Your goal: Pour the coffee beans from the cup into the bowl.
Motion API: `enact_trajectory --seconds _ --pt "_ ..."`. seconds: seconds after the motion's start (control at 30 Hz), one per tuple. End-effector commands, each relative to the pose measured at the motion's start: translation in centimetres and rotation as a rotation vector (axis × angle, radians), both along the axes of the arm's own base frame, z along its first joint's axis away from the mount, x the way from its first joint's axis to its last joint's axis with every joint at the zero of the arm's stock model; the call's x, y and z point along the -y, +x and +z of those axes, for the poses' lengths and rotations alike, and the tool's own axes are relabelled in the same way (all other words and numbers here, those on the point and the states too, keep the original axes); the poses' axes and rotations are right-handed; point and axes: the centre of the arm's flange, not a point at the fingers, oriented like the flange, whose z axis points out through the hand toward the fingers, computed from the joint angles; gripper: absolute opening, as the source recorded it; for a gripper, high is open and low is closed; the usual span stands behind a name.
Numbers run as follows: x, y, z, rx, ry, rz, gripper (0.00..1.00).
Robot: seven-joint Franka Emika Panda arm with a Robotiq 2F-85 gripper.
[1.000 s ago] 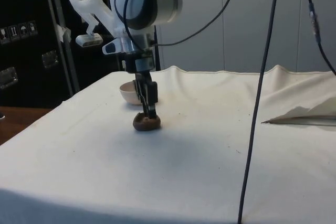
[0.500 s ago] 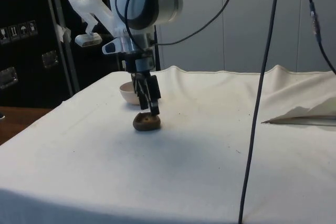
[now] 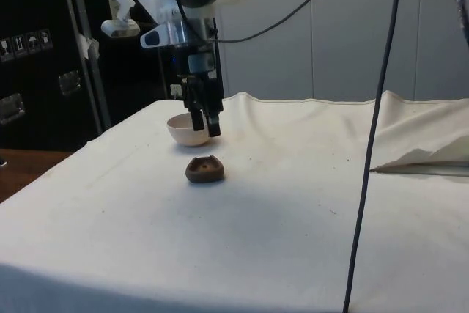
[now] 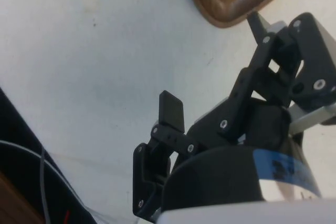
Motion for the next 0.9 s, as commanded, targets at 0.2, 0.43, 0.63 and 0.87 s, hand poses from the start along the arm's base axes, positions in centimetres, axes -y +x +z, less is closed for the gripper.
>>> enact_trajectory --seconds 0.2,0.43,0.63,0.87 --pt "0.1 -0.4 3.3 0.008 -0.002 0.003 1.00" --pt "0.1 -0.8 5.8 0.014 0.002 0.010 1.00" --pt "0.2 -1.1 7.7 0.020 0.006 0.014 1.00" --pt "0.2 -1.4 8.8 0.020 0.022 0.022 1.00"
